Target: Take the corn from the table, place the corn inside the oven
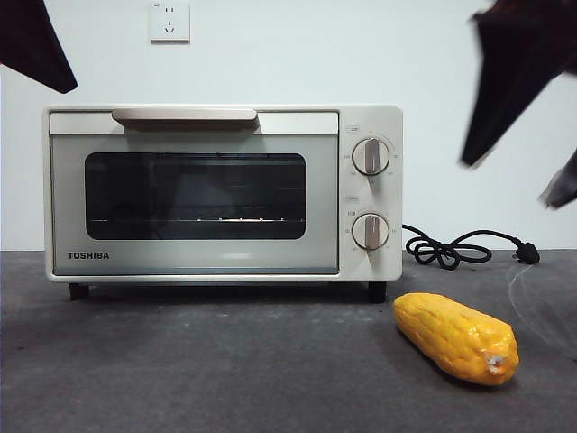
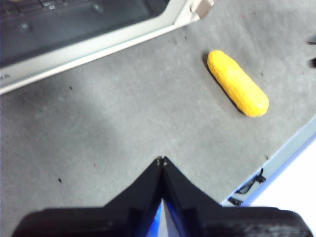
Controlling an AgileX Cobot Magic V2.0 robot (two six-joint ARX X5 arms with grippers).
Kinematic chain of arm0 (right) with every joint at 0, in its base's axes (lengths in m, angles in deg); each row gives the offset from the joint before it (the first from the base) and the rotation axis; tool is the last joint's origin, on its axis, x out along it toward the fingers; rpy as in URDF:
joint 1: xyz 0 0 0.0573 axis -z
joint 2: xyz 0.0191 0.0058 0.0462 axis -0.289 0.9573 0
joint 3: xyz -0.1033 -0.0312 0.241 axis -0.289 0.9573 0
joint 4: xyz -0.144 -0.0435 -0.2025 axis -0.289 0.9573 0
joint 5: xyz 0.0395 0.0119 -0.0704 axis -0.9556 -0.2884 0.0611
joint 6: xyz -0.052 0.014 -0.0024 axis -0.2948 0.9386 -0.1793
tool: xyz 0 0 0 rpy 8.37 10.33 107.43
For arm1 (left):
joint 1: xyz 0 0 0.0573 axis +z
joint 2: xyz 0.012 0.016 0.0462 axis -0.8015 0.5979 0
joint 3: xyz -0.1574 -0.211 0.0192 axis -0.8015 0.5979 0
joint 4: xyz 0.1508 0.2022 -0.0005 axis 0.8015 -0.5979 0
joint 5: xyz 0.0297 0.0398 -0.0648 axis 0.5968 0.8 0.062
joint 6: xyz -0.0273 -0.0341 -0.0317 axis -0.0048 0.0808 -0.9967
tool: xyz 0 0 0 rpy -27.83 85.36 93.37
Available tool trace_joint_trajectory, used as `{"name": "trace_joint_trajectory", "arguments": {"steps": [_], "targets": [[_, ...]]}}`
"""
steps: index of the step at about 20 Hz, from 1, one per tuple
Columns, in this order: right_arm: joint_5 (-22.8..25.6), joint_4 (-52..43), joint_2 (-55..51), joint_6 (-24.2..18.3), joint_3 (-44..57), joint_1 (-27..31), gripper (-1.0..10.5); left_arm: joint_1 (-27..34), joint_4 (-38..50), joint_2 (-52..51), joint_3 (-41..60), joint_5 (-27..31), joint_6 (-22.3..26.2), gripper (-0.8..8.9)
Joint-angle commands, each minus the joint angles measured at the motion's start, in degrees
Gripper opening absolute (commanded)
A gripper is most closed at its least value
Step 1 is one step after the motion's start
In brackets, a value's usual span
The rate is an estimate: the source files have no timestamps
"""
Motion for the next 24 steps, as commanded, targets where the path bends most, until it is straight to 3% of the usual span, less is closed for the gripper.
{"name": "trace_joint_trajectory", "arguments": {"steps": [1, 5, 12, 13, 16, 18, 24], "targets": [[1.62, -3.65, 4.50, 2.43, -0.15, -3.56, 5.1, -0.26, -0.57, 0.13, -0.07, 0.17, 0.96, -0.05], [5.95, -8.50, 13.25, 5.05, -0.15, -7.65, 5.1, -0.26, -0.68, 0.13, -0.07, 0.17, 0.96, -0.05], [7.02, -12.68, 24.37, 6.62, -0.15, -9.14, 5.0, -0.26, -0.61, 0.15, -0.07, 0.17, 1.38, -0.05], [7.02, -12.68, 24.98, 6.99, -0.15, -9.14, 4.6, -0.24, -0.63, 0.13, -0.07, 0.20, 1.46, -0.05], [6.99, -12.39, 25.44, 6.95, -0.15, -9.16, 1.2, -0.24, -0.44, 0.15, -0.07, 0.22, 1.55, -0.05], [6.95, -12.20, 25.44, 6.93, -0.22, -9.18, -0.2, -0.24, 0.33, 0.15, -0.07, 0.22, 1.53, -0.05], [3.30, -12.07, 23.19, 7.10, -1.86, -14.60, -0.1, -0.24, 10.75, 0.46, -0.07, 0.24, 1.31, -0.05]]}}
